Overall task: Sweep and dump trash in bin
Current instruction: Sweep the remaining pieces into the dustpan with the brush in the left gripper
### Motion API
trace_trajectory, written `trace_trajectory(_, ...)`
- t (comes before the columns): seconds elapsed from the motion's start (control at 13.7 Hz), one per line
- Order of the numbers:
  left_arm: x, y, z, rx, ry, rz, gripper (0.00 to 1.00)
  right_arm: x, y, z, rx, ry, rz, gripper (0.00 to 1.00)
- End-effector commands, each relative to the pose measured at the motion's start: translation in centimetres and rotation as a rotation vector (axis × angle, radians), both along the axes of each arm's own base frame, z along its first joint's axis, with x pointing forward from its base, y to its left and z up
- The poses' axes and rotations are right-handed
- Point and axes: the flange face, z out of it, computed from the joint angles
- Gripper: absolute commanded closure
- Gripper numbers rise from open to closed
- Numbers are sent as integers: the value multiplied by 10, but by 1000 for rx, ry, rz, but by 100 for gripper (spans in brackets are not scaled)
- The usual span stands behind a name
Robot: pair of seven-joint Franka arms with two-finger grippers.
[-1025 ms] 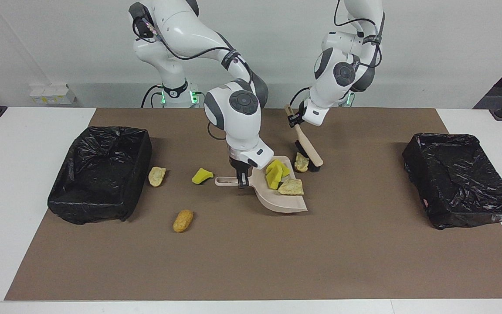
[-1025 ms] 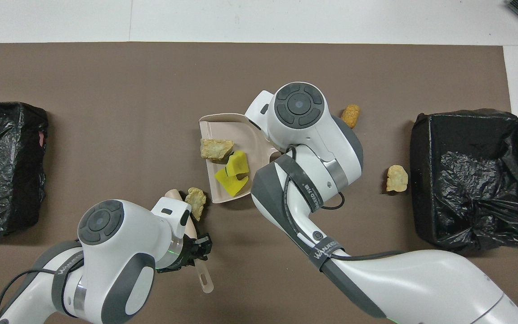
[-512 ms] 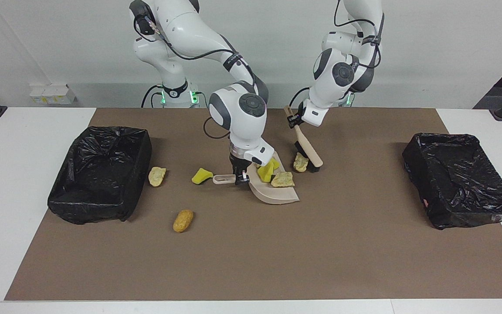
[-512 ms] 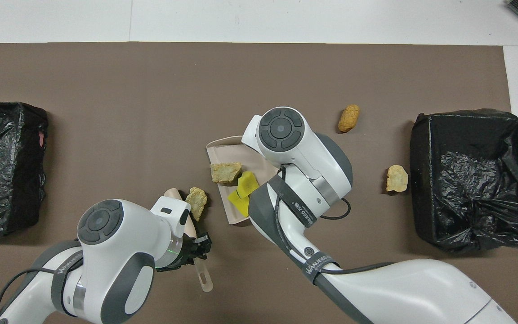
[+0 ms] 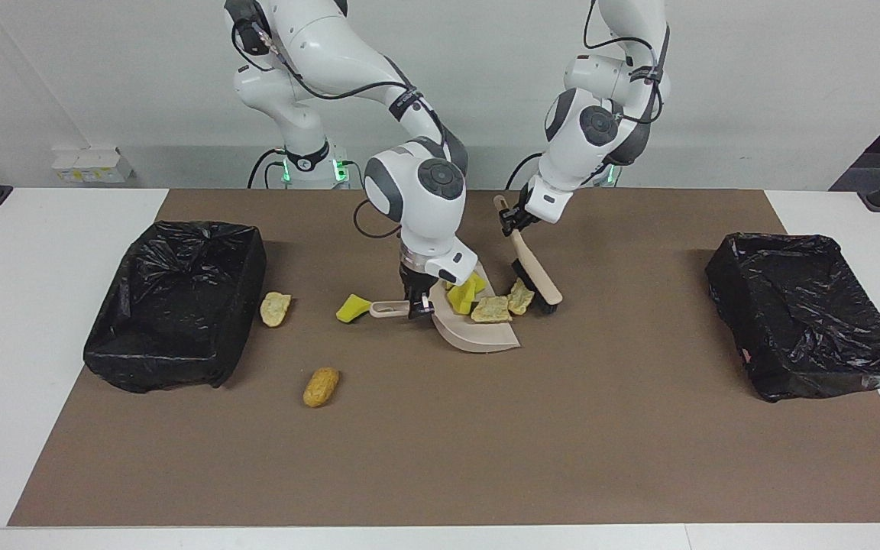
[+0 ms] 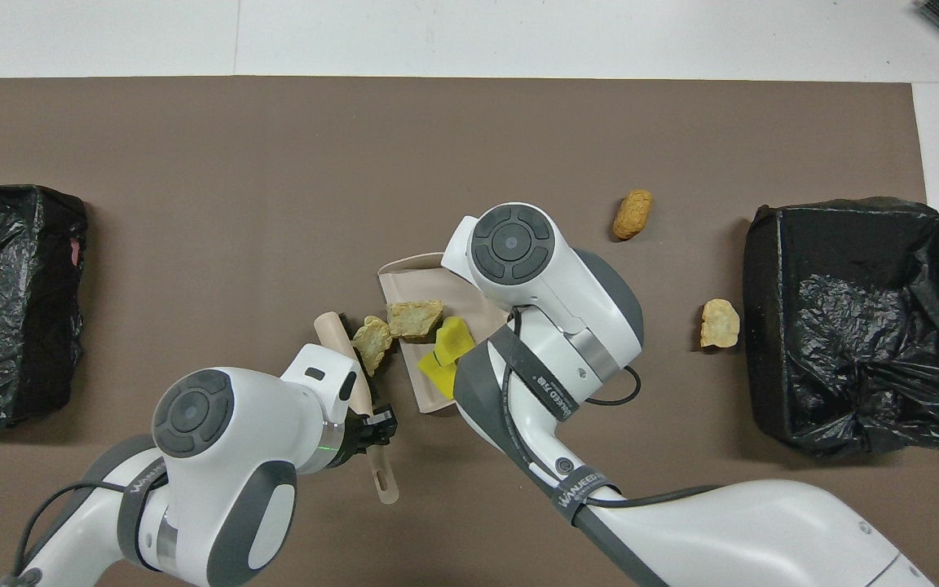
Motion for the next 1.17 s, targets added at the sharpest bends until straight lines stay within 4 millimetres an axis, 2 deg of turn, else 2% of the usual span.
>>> trace_trajectory(0.0,0,-30,-13,-12,-37,-63,100,-6,-5,3,-11,-11,19,100)
trace_trajectory(0.22,11,-43,-5,-36,-61,-69,100,-6,-6,3,-9,-8,12,100)
trace_trajectory(0.37,7,-56,-2,-48,-76,-112,100,-6,-8,2,-9,-3,6,100)
trace_trajectory(0.73,4,-53,-3,-41,-43,-127,100,0,-19,10,-2,-10,-5,100)
trace_trajectory(0.95,1,-51,-1,-3,53,-64,100,16,-57,38,81,1,-28,100)
trace_trajectory(1.1,7,-50,12,5,85,-79,100,27,-92,56,120,5,-26,100)
